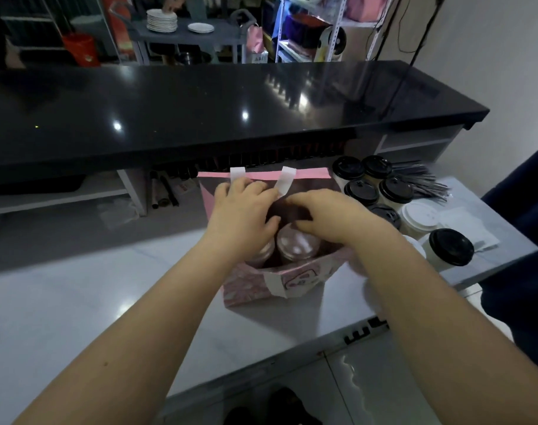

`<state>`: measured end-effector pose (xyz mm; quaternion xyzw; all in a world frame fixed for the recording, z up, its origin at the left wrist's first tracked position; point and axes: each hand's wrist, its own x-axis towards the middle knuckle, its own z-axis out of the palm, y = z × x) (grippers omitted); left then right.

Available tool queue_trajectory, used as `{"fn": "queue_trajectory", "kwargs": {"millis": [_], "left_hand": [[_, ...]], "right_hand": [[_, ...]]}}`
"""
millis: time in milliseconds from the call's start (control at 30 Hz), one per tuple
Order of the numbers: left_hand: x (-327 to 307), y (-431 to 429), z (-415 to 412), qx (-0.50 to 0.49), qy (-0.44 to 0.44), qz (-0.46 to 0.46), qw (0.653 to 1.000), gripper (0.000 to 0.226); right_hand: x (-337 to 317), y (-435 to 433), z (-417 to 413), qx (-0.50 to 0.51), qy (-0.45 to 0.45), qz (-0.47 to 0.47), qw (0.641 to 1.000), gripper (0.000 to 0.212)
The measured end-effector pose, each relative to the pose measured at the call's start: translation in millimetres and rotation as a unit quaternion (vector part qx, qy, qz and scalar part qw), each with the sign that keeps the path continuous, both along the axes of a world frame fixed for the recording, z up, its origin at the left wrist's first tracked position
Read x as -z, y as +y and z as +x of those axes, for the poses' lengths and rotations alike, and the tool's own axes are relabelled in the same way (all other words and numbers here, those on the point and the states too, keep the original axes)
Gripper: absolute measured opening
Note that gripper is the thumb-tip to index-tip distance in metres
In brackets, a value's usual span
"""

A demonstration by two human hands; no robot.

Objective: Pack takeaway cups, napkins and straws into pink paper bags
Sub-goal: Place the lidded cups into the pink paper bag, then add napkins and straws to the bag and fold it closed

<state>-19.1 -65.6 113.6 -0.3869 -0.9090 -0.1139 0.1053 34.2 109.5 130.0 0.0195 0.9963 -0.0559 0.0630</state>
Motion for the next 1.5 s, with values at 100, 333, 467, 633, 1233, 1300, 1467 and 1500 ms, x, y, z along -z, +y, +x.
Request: {"fn": "queue_trajectory", "kwargs": {"millis": [100, 333, 467, 633, 1233, 1300, 1467, 1500], "left_hand": [[-3, 0, 6, -0.005, 0.025, 0.031, 0.999, 0.035], [-19, 29, 37, -0.042, 0.007, 0.049, 0.998, 0.038], [-22, 67, 75, -0.033, 0.008, 0.050, 0.998, 0.038], [-18, 149, 142, -0.008, -0.003, 0.074, 0.997, 0.039], [86, 373, 324, 0.135, -0.138, -0.030, 0.981, 0.039], [92, 393, 317, 0.181, -0.111, -0.073, 0.974, 0.044], [101, 457, 278, 0.211, -0.100, -0.101, 0.967, 0.047], [101, 470, 267, 0.210, -0.103, -0.105, 0.966, 0.048]], "right_hand": [[-12, 4, 9, 0.007, 0.038, -0.009, 0.999, 0.041], [-27, 23, 48, 0.037, 0.136, -0.027, 0.990, 0.034], [-29, 54, 96, 0.039, 0.164, -0.039, 0.985, 0.032], [-18, 123, 194, 0.088, 0.168, -0.071, 0.979, 0.033], [88, 319, 417, 0.293, 0.127, -0.186, 0.929, 0.035], [96, 334, 413, 0.302, 0.121, -0.193, 0.926, 0.034], [105, 388, 378, 0.309, 0.122, -0.186, 0.925, 0.033], [105, 399, 367, 0.309, 0.120, -0.181, 0.926, 0.034]]}}
